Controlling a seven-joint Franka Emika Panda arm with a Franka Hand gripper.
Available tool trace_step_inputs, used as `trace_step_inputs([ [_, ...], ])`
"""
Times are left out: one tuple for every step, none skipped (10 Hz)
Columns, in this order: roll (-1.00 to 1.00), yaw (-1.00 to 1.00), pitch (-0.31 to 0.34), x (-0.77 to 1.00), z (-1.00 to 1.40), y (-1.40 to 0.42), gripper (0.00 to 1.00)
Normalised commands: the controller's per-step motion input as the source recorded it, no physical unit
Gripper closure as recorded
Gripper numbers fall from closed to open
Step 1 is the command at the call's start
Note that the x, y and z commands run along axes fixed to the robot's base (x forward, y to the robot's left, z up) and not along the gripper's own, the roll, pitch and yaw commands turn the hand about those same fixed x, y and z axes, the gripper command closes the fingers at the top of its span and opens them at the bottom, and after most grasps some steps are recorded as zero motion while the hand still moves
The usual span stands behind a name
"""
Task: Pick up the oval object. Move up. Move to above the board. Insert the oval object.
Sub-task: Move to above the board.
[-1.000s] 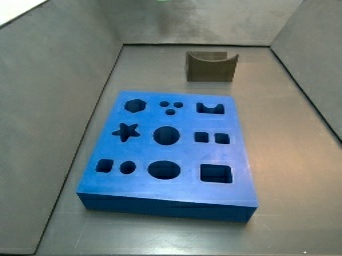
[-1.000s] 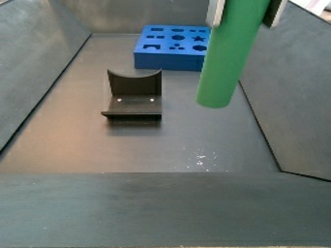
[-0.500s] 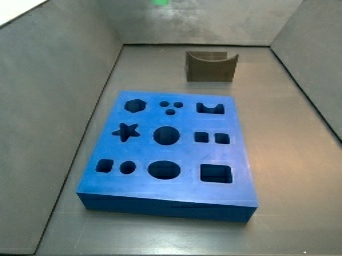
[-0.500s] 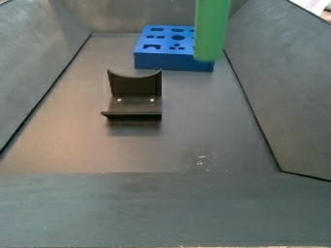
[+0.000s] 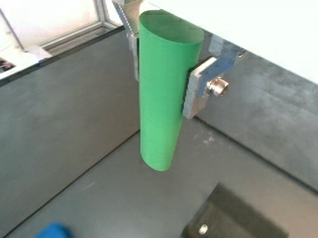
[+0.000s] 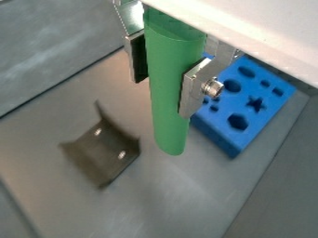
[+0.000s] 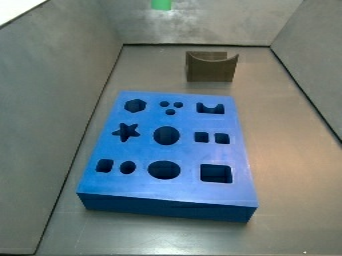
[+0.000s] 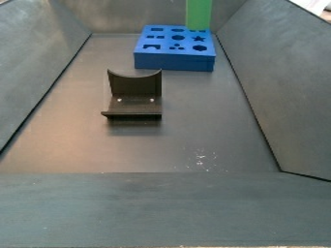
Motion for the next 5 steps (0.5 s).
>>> trace_step_inputs([
  [-0.01, 0.01, 0.007, 0.04, 0.16, -1.0, 1.0],
  [0.0, 0.01, 0.021, 0.04, 0.16, -1.0, 1.0],
  [-0.01, 0.01, 0.033, 0.04, 0.17, -1.0, 1.0],
  [-0.01, 0.0, 0.046, 0.04, 0.17, -1.0, 1.0],
  [0.0, 0.01, 0.057, 0.04, 0.18, -1.0, 1.0],
])
